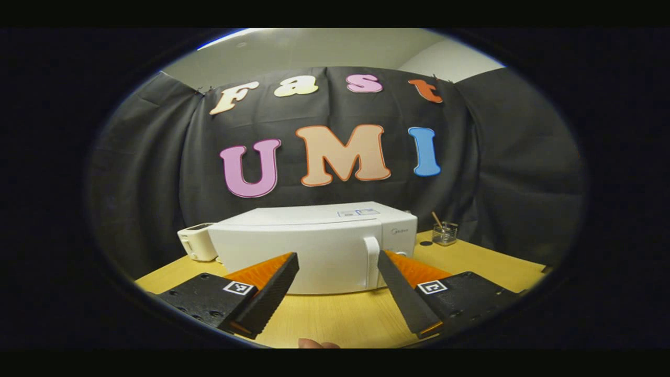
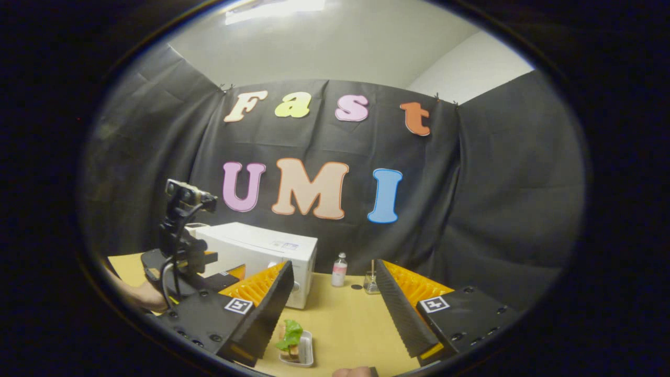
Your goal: Open the microwave oven with the left hand, put the food in, and close the microwave oven.
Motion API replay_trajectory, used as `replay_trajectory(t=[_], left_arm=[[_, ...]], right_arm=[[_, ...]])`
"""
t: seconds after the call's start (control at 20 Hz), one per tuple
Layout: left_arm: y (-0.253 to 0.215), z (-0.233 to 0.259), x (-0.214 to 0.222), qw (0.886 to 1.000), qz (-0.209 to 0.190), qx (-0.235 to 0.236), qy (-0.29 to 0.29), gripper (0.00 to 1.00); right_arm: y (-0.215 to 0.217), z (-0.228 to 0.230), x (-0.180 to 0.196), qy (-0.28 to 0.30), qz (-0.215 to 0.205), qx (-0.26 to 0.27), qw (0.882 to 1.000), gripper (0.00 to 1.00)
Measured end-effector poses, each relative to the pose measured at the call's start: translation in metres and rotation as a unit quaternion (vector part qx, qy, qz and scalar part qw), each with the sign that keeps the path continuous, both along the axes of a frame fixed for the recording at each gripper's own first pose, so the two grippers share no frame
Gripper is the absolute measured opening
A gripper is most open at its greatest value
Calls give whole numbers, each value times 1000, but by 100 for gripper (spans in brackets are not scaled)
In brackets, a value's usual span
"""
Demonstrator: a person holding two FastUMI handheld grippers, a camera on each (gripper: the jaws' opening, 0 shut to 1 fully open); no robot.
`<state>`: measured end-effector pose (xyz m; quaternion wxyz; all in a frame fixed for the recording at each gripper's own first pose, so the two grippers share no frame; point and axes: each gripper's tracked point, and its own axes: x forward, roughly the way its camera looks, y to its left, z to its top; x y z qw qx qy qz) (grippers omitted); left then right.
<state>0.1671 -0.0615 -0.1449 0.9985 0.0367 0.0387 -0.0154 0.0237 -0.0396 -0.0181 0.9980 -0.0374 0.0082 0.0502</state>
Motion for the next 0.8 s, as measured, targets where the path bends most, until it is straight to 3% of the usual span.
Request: replay_trajectory(t=[0.35, 0.5, 0.8], left_arm=[[-28, -49, 47, 1000, -12, -9, 25, 98], [-30, -58, 67, 1000, -1, -8, 22, 93], [-43, -84, 90, 999, 3, -10, 40, 98]], right_arm=[[-28, -10, -19, 14, -25, -6, 1000, 97], [-44, -18, -28, 22, -39, -14, 999, 99], [-75, -24, -39, 33, -76, -17, 996, 96]])
